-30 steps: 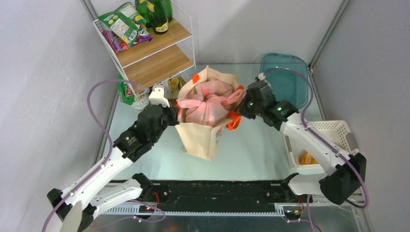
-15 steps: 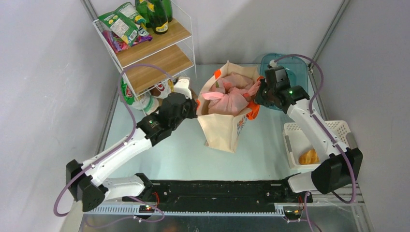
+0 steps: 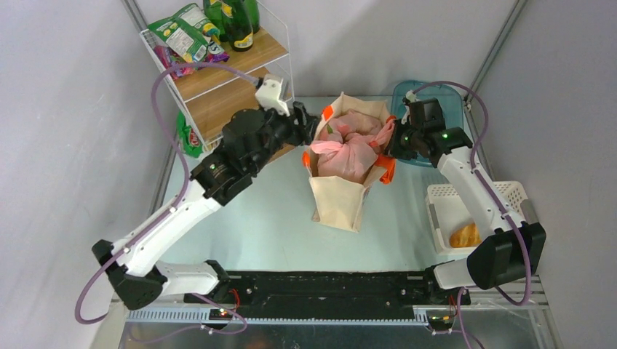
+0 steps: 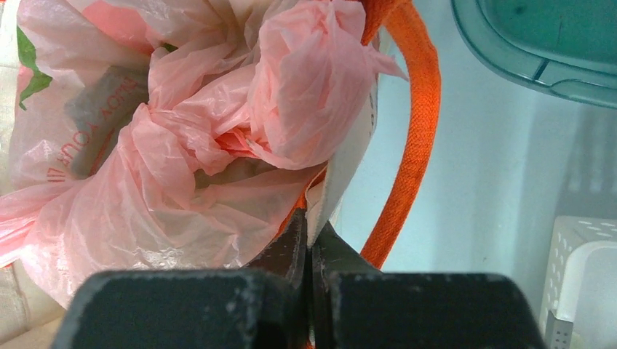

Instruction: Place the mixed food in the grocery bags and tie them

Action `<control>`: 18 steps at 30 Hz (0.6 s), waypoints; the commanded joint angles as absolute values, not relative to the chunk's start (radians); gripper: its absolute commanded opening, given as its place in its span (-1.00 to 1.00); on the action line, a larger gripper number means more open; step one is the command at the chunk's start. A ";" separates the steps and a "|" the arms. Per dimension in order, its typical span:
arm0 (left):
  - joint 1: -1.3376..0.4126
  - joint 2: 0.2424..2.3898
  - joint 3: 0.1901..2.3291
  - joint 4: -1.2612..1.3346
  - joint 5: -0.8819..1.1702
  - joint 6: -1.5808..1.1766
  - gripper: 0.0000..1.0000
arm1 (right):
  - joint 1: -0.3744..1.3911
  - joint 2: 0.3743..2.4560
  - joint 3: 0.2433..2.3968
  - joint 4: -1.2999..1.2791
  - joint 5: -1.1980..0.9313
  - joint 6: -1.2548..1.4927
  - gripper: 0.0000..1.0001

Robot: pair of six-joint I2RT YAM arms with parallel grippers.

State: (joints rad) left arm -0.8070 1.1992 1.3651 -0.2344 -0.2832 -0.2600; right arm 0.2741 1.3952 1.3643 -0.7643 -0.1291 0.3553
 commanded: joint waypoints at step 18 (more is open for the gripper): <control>-0.828 1.852 1.546 -0.222 0.045 -0.503 0.05 | 0.208 1.301 1.353 -0.659 -0.126 0.348 -1.00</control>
State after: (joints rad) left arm -0.8597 1.8374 1.5768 -0.2165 0.0471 -0.3817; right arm 0.2413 1.3758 1.3323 -0.7326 -0.1574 0.3656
